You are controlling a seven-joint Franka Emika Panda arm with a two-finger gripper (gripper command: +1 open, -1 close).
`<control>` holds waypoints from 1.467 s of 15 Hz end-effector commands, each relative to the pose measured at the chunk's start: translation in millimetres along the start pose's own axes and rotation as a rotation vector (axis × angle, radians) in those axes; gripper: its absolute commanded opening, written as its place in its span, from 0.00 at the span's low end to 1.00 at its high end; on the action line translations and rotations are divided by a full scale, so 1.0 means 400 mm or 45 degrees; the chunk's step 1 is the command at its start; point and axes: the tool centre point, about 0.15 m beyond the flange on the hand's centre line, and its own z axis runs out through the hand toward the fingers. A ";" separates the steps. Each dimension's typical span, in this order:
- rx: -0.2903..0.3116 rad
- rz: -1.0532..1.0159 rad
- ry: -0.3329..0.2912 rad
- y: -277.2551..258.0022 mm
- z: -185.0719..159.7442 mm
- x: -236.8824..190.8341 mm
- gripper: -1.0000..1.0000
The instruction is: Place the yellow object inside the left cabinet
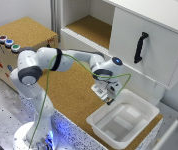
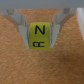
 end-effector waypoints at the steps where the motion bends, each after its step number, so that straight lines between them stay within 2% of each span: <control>1: -0.262 -0.111 -0.003 -0.231 0.053 -0.032 0.00; 6: -0.288 -0.237 -0.050 -0.359 0.080 -0.006 0.00; 10: -0.288 -0.320 -0.085 -0.481 0.064 0.037 0.00; 18: -0.294 -0.451 -0.036 -0.748 -0.061 0.153 0.00; 22: -0.207 -0.498 0.006 -0.815 -0.145 0.257 0.00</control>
